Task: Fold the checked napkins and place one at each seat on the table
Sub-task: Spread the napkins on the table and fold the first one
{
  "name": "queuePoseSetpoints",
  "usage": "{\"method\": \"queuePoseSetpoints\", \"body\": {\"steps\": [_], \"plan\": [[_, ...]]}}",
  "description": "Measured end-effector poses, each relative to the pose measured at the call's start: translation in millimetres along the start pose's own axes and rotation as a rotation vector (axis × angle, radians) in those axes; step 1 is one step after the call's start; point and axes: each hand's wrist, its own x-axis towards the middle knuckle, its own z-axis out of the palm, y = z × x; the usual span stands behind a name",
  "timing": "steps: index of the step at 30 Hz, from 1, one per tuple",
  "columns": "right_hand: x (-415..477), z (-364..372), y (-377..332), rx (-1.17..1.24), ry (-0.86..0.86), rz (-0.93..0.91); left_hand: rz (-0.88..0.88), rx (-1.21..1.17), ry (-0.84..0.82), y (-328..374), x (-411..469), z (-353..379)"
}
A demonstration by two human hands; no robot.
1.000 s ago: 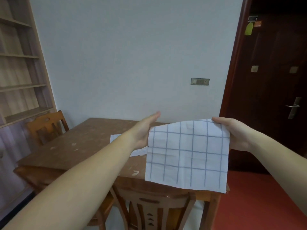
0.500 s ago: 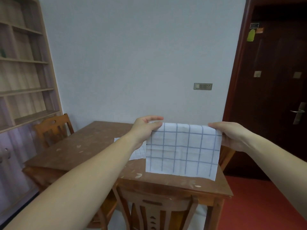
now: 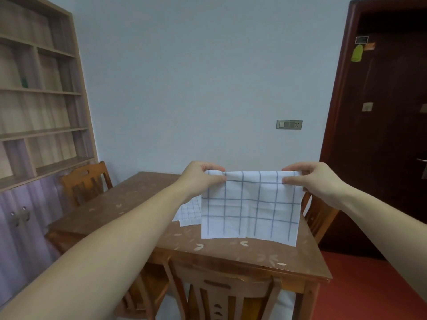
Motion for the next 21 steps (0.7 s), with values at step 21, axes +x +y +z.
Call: {"method": "queuePoseSetpoints", "body": {"steps": [21], "plan": [[4.8,-21.3,7.8,-0.370,-0.105,-0.212,-0.006,-0.007,-0.018,5.9,5.6,-11.3]]}}
